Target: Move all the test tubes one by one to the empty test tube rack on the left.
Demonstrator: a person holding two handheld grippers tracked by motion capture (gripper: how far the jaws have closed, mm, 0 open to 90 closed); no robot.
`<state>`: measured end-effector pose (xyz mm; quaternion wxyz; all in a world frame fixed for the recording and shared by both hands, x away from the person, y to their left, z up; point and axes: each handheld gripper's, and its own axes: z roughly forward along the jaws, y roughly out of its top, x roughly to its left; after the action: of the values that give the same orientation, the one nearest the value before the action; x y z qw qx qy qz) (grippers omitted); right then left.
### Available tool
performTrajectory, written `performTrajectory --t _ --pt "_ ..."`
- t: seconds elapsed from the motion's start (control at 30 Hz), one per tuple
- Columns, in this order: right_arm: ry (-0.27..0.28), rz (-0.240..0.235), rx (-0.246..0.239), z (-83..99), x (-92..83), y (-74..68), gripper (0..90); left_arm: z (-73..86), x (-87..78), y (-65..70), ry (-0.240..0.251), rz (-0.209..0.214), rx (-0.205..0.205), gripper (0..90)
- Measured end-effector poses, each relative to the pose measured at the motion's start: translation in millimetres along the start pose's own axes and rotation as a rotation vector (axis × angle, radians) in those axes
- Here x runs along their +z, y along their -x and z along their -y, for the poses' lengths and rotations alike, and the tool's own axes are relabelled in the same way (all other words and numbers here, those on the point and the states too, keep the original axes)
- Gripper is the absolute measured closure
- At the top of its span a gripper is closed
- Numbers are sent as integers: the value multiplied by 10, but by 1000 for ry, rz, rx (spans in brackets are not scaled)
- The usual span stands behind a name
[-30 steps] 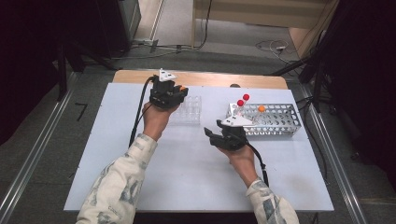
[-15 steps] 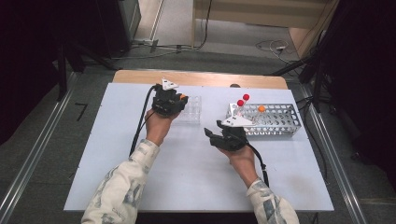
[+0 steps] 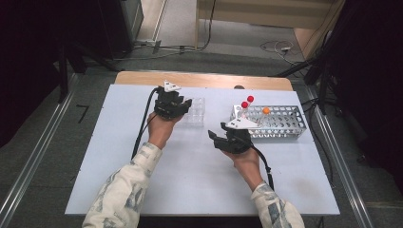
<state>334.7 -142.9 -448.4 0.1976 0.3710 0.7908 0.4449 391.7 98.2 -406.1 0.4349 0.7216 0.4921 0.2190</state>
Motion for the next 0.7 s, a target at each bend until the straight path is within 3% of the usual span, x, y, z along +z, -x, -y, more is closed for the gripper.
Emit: performTrajectory --t 0.23,0.7 --pt "7 21 6 2 -34 59 385 -4 -32 -8 3 -1 4 495" --pt "27 91 28 38 -246 313 383 21 -87 -54 1 -17 -32 303"
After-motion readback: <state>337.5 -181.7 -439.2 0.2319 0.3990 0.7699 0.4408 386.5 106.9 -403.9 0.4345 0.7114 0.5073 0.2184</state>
